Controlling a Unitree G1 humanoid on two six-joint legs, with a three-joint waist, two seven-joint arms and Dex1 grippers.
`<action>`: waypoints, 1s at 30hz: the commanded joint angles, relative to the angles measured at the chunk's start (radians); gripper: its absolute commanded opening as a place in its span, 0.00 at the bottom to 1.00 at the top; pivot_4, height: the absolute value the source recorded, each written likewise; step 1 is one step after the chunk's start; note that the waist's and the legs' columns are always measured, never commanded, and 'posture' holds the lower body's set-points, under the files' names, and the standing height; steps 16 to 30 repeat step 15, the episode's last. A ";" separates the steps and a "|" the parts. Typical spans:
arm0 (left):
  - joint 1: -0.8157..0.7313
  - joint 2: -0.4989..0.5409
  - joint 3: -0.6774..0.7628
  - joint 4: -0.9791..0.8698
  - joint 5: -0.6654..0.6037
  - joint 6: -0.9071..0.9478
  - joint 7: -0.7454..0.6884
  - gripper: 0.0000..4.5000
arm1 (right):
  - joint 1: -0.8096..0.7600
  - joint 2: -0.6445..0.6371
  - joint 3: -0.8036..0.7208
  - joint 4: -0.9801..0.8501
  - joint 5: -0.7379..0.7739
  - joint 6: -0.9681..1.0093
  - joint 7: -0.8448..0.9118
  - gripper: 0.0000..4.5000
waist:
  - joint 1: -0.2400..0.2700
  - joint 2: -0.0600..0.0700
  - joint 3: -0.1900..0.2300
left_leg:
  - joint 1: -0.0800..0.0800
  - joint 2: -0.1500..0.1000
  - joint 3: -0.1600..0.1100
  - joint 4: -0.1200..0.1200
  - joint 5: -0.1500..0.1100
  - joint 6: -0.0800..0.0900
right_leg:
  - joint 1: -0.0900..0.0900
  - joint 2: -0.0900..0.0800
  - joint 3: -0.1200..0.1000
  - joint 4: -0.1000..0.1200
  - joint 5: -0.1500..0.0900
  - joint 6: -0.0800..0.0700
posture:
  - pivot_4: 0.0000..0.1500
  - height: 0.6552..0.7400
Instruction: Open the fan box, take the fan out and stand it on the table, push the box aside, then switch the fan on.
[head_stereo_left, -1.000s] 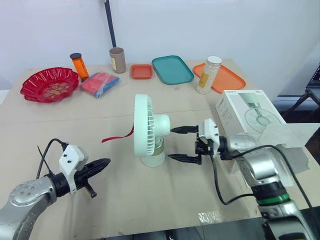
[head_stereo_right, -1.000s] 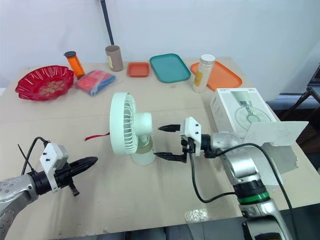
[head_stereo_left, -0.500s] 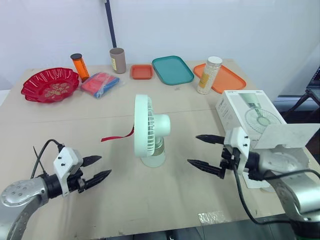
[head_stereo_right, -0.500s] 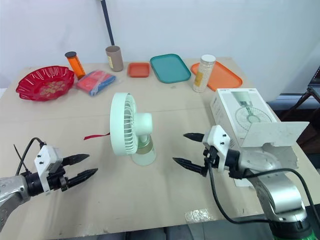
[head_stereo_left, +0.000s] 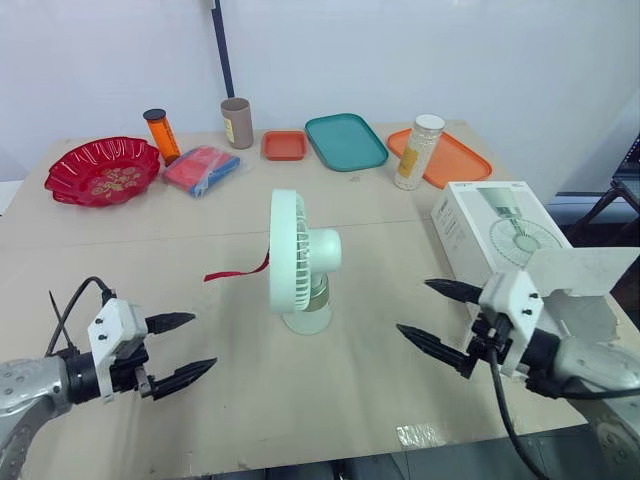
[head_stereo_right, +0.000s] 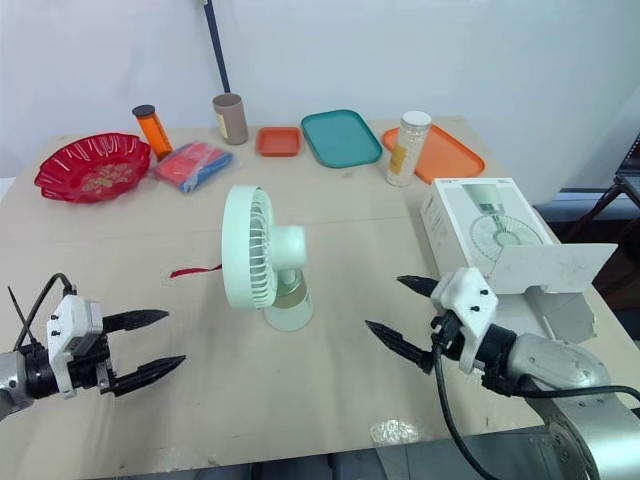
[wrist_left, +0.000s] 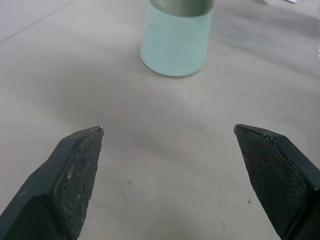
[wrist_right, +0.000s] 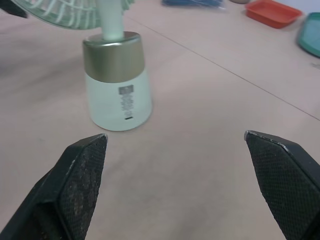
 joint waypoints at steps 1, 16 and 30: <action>0.013 0.005 0.030 0.007 0.022 -0.057 -0.021 0.99 | 0.041 -0.004 -0.049 -0.048 -0.011 -0.053 0.010 1.00 | 0.001 0.000 0.000 | 0.000 0.000 0.000 0.000 0.000 0.000 | 0.000 0.000 0.000 0.000 0.000 0.000 | 1.00 1.00; 0.102 -0.036 0.078 0.036 0.102 -0.236 -0.035 0.99 | 0.138 -0.068 -0.101 0.066 -0.057 -0.292 0.212 1.00 | 0.000 0.000 -0.001 | 0.014 0.000 0.002 -0.001 -0.004 0.007 | 0.014 0.000 0.002 -0.001 -0.007 0.001 | 1.00 1.00; 0.102 -0.036 0.078 0.036 0.102 -0.236 -0.035 0.99 | 0.138 -0.068 -0.101 0.066 -0.057 -0.292 0.212 1.00 | 0.000 0.000 -0.001 | 0.014 0.000 0.002 -0.001 -0.004 0.007 | 0.014 0.000 0.002 -0.001 -0.007 0.001 | 1.00 1.00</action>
